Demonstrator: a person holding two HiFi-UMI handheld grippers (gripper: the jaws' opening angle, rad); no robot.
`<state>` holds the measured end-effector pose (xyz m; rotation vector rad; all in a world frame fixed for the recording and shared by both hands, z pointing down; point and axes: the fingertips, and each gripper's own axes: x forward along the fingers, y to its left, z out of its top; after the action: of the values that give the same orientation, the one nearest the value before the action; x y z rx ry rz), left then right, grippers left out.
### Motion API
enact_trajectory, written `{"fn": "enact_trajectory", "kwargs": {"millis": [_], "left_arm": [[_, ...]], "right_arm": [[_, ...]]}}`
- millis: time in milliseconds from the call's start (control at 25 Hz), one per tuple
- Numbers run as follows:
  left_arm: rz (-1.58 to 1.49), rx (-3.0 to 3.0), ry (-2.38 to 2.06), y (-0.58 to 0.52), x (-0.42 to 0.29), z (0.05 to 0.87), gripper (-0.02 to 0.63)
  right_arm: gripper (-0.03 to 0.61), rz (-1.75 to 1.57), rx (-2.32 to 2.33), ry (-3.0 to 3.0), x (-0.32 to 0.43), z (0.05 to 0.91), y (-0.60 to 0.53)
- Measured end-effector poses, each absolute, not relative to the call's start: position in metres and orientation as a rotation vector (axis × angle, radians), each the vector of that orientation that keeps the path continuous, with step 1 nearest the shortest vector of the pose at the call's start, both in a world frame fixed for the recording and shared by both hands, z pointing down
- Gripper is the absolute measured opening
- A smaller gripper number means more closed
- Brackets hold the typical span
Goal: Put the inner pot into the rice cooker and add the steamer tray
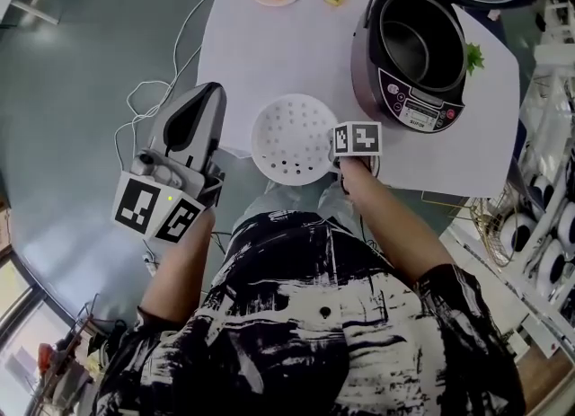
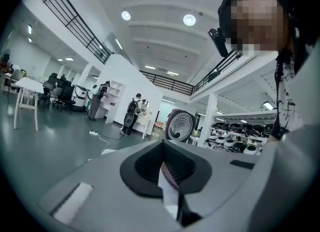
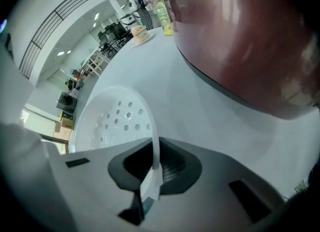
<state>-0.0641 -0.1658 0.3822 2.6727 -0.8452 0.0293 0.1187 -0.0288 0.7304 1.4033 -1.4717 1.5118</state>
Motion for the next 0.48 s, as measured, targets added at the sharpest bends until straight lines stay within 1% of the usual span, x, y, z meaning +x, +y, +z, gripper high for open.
{"fn": "enact_trajectory", "kwargs": {"millis": [200, 400, 480], "left_arm": [[0.005, 2.679, -0.881, -0.167, -0.068, 0.368, 0.005], [-0.053, 2.737, -0.983, -0.182, -0.085, 0.334, 0.005], [-0.073, 2.770, -1.035, -0.189, -0.089, 0.318, 0.005]], "right_arm": [[0.003, 1.615, 1.383, -1.598, 0.100, 0.693, -0.032], [0.003, 1.612, 1.297, -1.875, 0.066, 0.606, -0.052], [0.003, 1.583, 1.275, -1.982, 0.065, 0.563, -0.059]]}}
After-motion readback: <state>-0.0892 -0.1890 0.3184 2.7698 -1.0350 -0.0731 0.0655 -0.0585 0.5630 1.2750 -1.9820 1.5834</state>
